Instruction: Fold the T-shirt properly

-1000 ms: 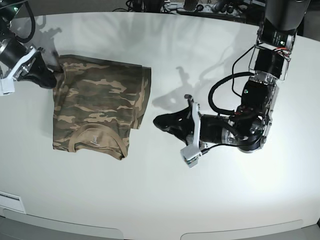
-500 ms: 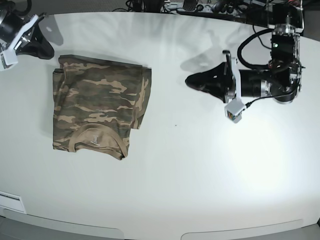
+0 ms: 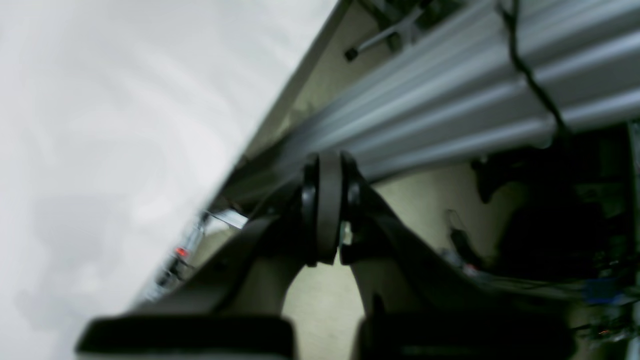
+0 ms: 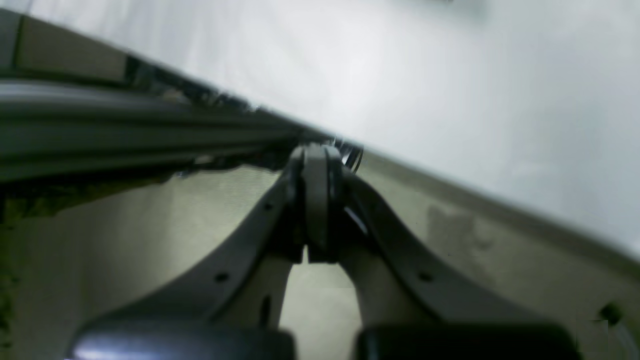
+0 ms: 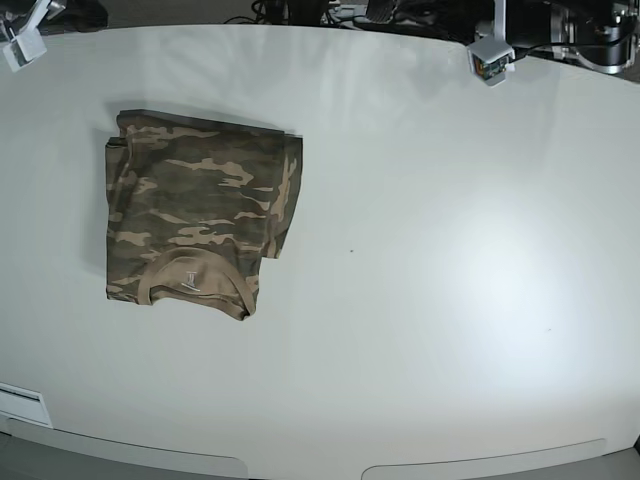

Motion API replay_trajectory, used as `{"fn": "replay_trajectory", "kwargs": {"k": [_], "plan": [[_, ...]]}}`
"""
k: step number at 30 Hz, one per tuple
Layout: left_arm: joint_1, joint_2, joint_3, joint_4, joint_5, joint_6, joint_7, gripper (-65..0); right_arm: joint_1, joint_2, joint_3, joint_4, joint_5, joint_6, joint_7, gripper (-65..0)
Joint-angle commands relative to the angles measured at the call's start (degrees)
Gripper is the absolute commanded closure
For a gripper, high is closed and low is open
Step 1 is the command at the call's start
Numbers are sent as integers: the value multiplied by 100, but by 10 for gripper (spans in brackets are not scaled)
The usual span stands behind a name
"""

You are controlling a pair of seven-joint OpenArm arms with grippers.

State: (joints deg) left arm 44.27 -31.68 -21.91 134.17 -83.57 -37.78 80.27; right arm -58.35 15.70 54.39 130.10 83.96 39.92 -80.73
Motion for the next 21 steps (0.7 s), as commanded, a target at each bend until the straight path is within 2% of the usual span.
{"fn": "replay_trajectory", "kwargs": {"k": [1,4,8,12,18,21], "plan": [[313,-55,-35,81,-143,7,-27,0,-190,-39,28,55,104,8,73,0],[1106,-52,-17,70,186,2,-27,0,-479,-245,26,-24,104,8,73,0],[2127,-52,-20,70,439,-190,-28,0,-859,-262,-205,-420,104,8,73,0],[2870,-48,-17,13,964,-160,-514,0,-1128,-264,-763,-1008,104,8,73,0],[2997,481,11,-575,1705,-17,-667,0,-1145,-247,-1810,-2142,28,8,73,0],[2861,555,269,-1134,2072,-13,-872,0,-1058,-243,-2317,-2579,-702,8,271,0]]}}
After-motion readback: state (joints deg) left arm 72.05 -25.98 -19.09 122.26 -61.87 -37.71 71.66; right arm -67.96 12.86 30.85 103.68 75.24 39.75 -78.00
